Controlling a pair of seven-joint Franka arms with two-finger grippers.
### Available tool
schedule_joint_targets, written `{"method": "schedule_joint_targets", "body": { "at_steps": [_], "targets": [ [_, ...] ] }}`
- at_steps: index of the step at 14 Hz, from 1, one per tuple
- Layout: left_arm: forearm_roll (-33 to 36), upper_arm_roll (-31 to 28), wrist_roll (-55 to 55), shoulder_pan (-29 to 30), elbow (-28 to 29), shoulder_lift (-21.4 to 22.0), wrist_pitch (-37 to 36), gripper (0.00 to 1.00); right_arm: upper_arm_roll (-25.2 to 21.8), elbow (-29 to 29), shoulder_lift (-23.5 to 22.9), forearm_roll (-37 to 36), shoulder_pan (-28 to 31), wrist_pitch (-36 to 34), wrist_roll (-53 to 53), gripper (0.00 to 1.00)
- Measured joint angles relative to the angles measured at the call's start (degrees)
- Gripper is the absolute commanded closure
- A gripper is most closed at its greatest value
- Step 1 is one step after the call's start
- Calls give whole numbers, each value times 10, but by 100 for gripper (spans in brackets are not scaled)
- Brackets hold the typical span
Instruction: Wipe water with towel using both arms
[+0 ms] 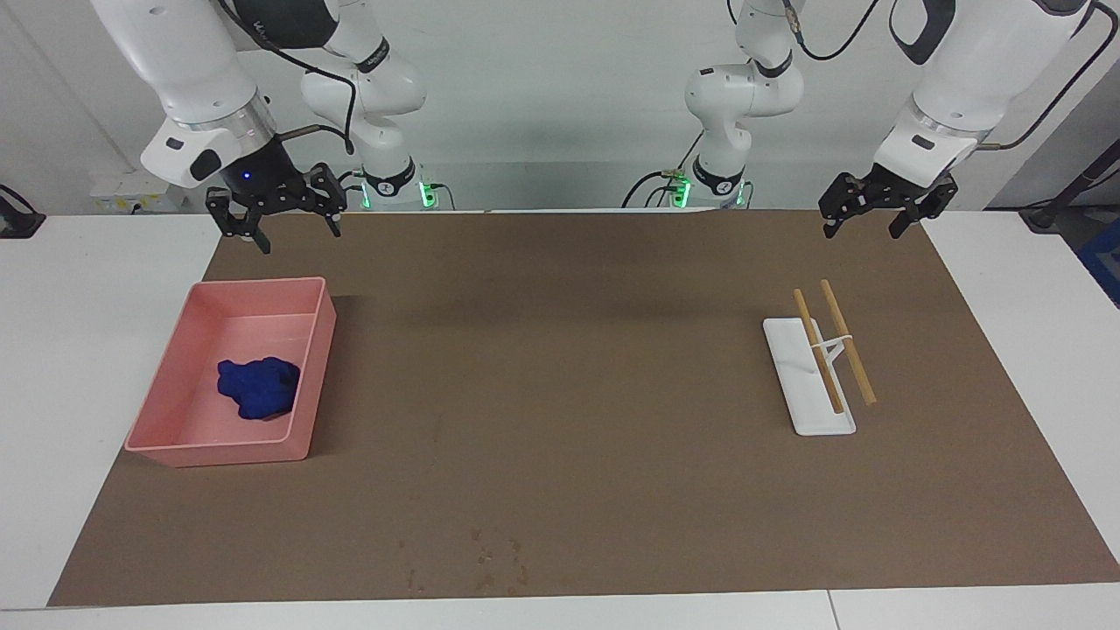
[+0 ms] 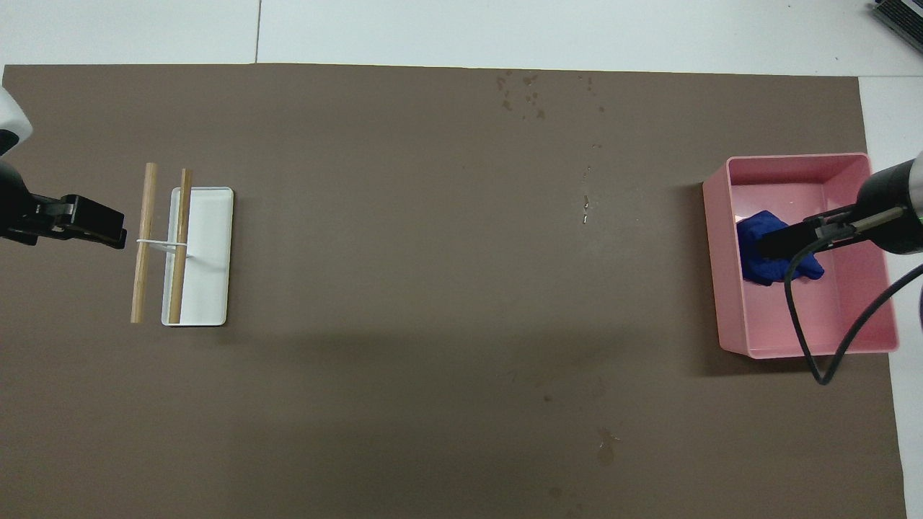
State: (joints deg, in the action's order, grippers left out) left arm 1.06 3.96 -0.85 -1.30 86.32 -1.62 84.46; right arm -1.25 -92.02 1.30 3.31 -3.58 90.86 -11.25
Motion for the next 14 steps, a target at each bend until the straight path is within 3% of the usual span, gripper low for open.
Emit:
{"method": "schedule_joint_targets", "body": {
  "at_steps": [14],
  "targets": [
    [0, 0, 0, 0, 0, 0, 0, 0, 22, 1, 3, -18, 23, 4, 0, 0]
  ]
}}
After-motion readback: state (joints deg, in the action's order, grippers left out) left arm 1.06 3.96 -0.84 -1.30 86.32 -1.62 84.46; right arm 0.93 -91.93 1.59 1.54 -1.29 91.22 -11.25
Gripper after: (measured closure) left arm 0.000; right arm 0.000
